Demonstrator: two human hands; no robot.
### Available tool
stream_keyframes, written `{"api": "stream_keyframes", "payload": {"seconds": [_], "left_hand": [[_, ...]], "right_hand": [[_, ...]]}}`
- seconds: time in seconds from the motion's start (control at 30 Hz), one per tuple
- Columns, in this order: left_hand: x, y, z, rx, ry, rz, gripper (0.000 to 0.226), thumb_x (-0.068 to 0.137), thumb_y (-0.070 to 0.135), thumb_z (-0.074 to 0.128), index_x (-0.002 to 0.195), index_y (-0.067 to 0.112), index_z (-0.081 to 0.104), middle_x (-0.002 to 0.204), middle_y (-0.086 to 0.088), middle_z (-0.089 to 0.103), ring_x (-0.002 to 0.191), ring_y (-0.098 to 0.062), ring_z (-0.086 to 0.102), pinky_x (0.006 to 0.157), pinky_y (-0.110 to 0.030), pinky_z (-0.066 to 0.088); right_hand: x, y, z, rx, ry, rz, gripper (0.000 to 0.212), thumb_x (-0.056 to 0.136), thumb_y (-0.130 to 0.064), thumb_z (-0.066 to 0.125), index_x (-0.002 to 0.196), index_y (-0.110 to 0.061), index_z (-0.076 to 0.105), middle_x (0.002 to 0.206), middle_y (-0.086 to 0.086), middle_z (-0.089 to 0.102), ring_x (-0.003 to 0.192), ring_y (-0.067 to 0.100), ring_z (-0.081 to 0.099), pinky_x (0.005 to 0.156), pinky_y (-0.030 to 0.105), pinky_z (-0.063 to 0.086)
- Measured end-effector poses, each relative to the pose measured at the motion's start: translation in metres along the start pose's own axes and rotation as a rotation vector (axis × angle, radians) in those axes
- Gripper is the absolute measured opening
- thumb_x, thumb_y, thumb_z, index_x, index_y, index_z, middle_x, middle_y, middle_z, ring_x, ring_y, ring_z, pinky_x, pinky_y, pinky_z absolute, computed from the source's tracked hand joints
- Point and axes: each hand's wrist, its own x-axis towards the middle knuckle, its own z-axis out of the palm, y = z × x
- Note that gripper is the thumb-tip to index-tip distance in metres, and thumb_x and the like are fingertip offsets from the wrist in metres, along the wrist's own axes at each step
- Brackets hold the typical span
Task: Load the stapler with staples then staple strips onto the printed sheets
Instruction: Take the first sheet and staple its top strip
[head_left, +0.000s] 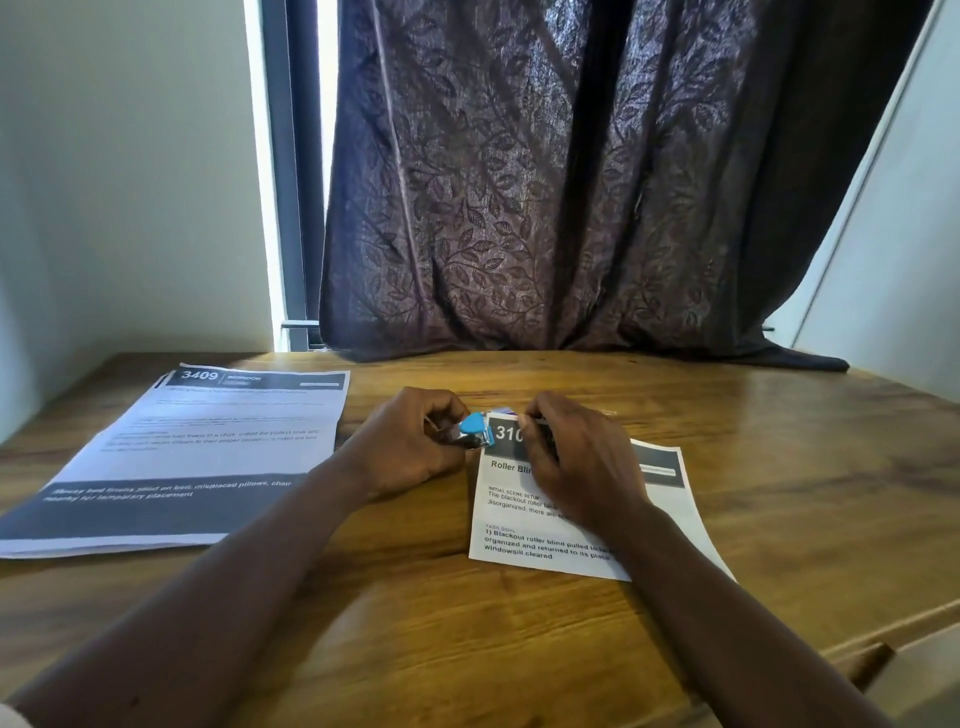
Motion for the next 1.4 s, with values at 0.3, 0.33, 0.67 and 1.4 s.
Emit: {"api": "stream_keyframes", "payload": {"seconds": [0.3,0.33,0.67,1.4], "left_hand": [[-0.002,0.004,0.001,0.216,0.143,0.053,0.017,0.088,0.035,0.075,0.100,0.027,0.066,0.084,0.023,0.062,0.084,-0.010,0.063,0.063,-0.018,0.049],[-0.002,0.003,0.000,0.225,0.114,0.048,0.020,0.087,0.037,0.075,0.101,0.028,0.065,0.086,0.023,0.062,0.085,-0.009,0.063,0.062,-0.017,0.049],[0.002,-0.003,-0.005,-0.095,-0.123,-0.078,0.034,0.083,0.036,0.083,0.110,0.032,0.063,0.106,0.006,0.076,0.100,-0.015,0.071,0.082,-0.029,0.060],[-0.001,0.004,-0.024,-0.411,-0.334,-0.157,0.029,0.082,0.009,0.080,0.109,0.005,0.075,0.106,-0.005,0.080,0.101,-0.013,0.074,0.079,-0.021,0.058]], "right_hand": [[0.000,-0.001,-0.002,-0.007,0.005,-0.009,0.021,0.101,-0.044,0.051,0.094,-0.025,0.056,0.083,-0.006,0.067,0.069,0.012,0.056,0.060,0.029,0.036],[0.000,-0.001,-0.002,-0.006,0.006,-0.010,0.021,0.100,-0.044,0.051,0.094,-0.025,0.056,0.083,-0.006,0.067,0.068,0.012,0.056,0.060,0.028,0.035],[0.000,-0.004,-0.004,-0.047,-0.002,-0.041,0.019,0.100,-0.043,0.053,0.098,-0.024,0.056,0.084,-0.004,0.067,0.068,0.013,0.056,0.059,0.031,0.046],[0.000,-0.019,-0.011,-0.091,0.002,-0.219,0.011,0.101,-0.031,0.049,0.099,-0.021,0.053,0.081,-0.003,0.058,0.065,0.015,0.047,0.060,0.033,0.041]]}}
